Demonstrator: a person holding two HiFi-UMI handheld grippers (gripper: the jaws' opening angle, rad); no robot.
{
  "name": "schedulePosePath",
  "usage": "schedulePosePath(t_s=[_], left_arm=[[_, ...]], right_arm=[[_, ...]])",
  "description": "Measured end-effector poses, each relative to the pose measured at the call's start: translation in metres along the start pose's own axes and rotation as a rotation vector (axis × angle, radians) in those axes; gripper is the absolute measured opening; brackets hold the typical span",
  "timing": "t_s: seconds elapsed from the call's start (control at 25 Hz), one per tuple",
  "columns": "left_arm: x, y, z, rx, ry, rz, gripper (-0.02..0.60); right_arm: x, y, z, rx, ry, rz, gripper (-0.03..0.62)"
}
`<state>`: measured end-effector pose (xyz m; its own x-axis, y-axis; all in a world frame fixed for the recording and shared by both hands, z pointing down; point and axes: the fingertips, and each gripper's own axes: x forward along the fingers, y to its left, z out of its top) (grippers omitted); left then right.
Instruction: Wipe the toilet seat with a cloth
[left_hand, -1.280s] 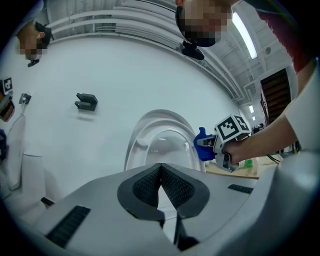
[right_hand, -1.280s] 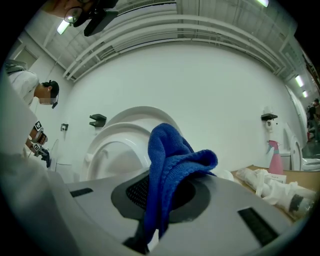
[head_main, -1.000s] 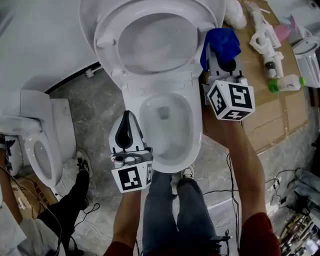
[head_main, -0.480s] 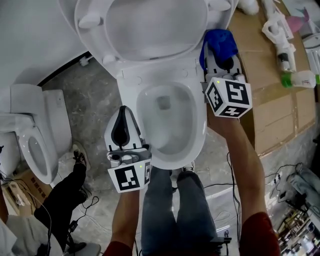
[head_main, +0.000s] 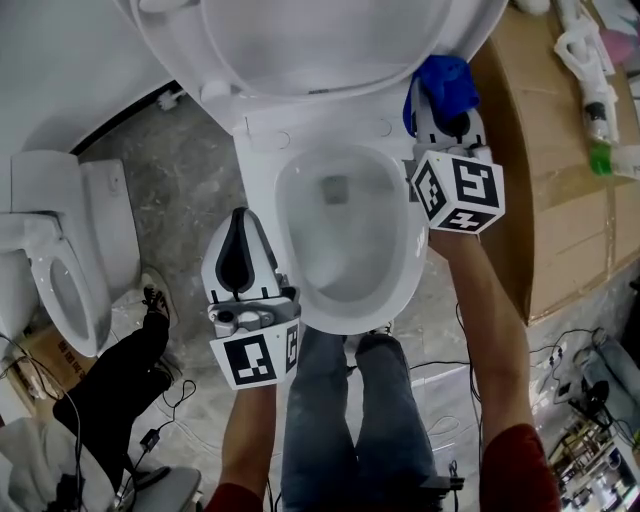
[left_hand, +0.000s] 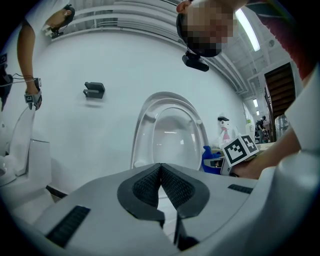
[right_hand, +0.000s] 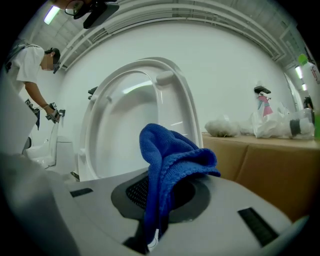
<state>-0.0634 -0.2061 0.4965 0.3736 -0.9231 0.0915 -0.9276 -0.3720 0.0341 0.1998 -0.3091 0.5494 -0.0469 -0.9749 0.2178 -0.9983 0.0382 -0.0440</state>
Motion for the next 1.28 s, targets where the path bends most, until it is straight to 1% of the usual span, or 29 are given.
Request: schedulePosePath(t_s=[0.28, 0.48, 0.68, 1.0, 1.28], left_arm=[[-0.005, 0.007, -0.008, 0.013, 0.000, 0.012, 0.015], [-0.008, 0.013, -0.014, 0.014, 0.002, 0.025, 0.015], [-0.012, 0.015, -0.015, 0.018, 0.002, 0.025, 0.015], [-0.015, 0.033, -0.011, 0.015, -0.007, 0.050, 0.015], [-0.022, 0.049, -0.008, 0.004, -0.014, 0.078, 0.015]], right_arm=[[0.012, -0.006, -0.035, -0.017, 0.041, -0.029, 0.052], [0.021, -0.009, -0.066, -0.023, 0.101, -0.072, 0.052], [0.026, -0.002, -0.086, -0.018, 0.146, -0.075, 0.052], [0.036, 0.045, -0.100, 0.070, 0.167, -0.039, 0.052], [0.045, 0.113, -0.108, 0.086, 0.208, 0.079, 0.052]])
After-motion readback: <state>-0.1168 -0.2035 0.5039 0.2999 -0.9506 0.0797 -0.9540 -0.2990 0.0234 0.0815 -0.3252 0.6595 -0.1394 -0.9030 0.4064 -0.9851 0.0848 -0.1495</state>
